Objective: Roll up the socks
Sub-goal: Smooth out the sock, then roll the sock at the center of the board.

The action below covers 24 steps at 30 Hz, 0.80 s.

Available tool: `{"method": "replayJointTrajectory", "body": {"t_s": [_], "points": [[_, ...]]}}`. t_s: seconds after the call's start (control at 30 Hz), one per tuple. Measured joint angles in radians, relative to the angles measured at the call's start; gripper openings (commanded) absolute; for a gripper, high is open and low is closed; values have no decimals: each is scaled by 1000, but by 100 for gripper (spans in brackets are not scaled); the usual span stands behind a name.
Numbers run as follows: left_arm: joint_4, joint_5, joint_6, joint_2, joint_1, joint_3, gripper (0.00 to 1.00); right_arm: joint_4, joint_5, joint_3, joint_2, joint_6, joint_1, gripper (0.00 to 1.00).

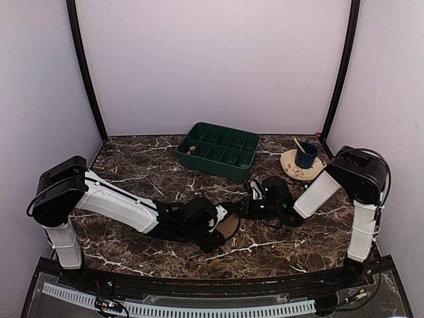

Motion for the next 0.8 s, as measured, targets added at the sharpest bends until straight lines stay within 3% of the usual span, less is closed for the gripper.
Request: {"method": "replayJointTrajectory", "body": {"t_s": [0.17, 0.53, 0.8], "points": [[16, -2, -11, -5, 0, -12, 41, -38, 18, 29, 0, -33, -3, 5], [7, -2, -39, -20, 0, -16, 47, -276, 43, 194, 9, -195, -4, 30], [-47, -5, -52, -45, 0, -17, 50, -476, 102, 220, -79, -305, 65, 34]]}}
